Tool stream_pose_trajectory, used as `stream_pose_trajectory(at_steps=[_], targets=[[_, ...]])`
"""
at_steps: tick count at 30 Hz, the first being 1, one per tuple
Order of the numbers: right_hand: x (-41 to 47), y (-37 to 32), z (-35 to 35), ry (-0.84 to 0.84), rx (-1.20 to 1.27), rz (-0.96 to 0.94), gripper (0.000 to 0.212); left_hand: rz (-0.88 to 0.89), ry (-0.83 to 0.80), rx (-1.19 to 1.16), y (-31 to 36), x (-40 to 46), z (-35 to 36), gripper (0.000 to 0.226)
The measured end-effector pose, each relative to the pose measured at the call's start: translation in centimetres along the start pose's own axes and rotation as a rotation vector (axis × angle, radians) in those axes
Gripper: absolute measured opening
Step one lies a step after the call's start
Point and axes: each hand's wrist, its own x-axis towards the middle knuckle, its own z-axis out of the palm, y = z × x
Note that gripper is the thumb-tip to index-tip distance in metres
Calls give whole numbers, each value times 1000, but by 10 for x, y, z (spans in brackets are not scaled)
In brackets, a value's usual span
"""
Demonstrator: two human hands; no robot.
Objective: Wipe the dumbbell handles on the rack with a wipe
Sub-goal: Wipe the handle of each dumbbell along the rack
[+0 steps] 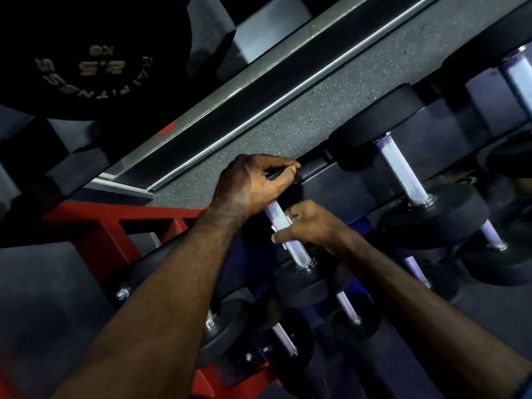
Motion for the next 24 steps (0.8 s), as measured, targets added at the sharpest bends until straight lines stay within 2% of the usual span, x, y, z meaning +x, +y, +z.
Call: stream_pose_trajectory(at_steps=[3, 7, 12, 15, 19, 24], targets=[[-5, 5, -5, 36, 58, -48, 50, 2, 1, -7, 0, 0, -1, 36], [-34, 26, -12, -37, -10, -36, 28, -10, 7, -11, -1, -1, 0, 36], [-29, -3, -10, 233, 83, -204, 24, -24, -3, -5, 1, 0, -1, 35], [-47, 8, -1, 307, 54, -180, 9, -20, 5, -2, 0, 0, 0, 33], [-67, 25, 18, 399, 0, -153, 22, -8, 11, -17, -1, -1, 0, 32], [-35, -17, 31, 610, -90, -368, 26, -29, -8, -18, 0, 1, 0, 36]])
